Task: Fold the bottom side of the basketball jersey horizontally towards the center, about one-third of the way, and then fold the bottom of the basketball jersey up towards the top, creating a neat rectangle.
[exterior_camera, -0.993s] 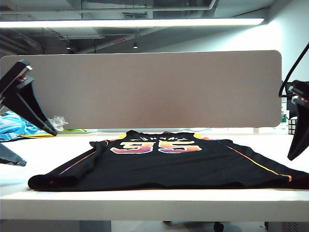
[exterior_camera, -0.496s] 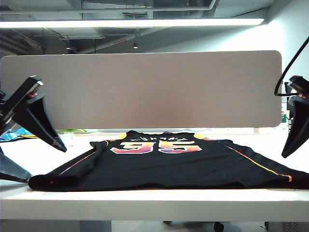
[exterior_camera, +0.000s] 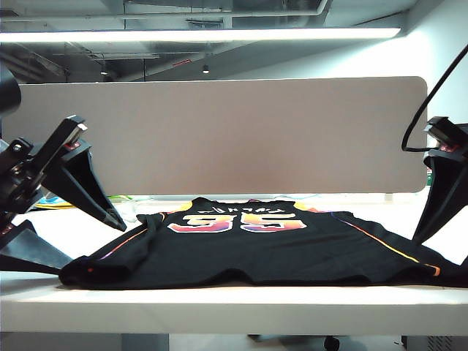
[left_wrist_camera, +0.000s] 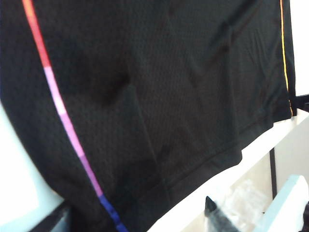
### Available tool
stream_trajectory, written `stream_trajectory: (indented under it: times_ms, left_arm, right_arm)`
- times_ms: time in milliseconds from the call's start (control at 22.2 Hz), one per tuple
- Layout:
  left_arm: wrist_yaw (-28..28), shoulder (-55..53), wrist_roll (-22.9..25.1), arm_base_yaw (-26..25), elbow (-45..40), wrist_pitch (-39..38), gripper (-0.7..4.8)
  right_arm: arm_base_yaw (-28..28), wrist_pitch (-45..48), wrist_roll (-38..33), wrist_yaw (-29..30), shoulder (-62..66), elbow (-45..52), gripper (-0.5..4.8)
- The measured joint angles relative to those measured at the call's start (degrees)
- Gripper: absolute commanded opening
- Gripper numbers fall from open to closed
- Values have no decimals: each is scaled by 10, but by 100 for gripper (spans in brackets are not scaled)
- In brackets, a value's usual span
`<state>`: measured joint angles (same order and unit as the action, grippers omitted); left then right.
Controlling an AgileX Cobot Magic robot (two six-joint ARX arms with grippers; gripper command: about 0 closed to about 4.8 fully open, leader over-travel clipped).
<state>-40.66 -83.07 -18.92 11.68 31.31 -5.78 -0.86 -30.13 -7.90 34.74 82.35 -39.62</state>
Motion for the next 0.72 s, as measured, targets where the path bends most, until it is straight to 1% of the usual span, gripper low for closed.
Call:
stream_trajectory:
  times_ms: [135,181,226,271,316,406,451,496,542,722]
  left_arm:
    - [-10,-10,-1,-2,1,7,337]
    - [-9,-11,-1,-2,1,9,320]
    - [-8,-11,-1,-1,1,9,215]
    - [0,-12,-1,-1,1,9,145]
    - [12,-16,-1,-1,0,9,121]
    - [19,-18,-2,-1,-3,9,94]
    - [19,-18,-2,-1,-3,11,38]
    - [19,-18,-2,-1,-5,18,12]
    - [23,-18,-2,-1,-6,20,-6]
    - [24,-20,-2,0,-7,25,-6]
  right_arm:
    - [-3,34,-2,20,12,13,281]
    - [-3,49,-5,29,15,20,270]
    - [-5,59,-8,33,16,25,234]
    - [-8,79,-13,39,22,31,198]
    - [-9,88,-13,42,30,34,188]
    - [-9,94,-15,45,37,34,121]
    - [-9,98,-15,45,38,34,57]
    - [-9,102,-15,40,40,36,23]
    - [-9,103,-15,37,40,37,-7]
    - [-10,104,-16,36,41,38,-7]
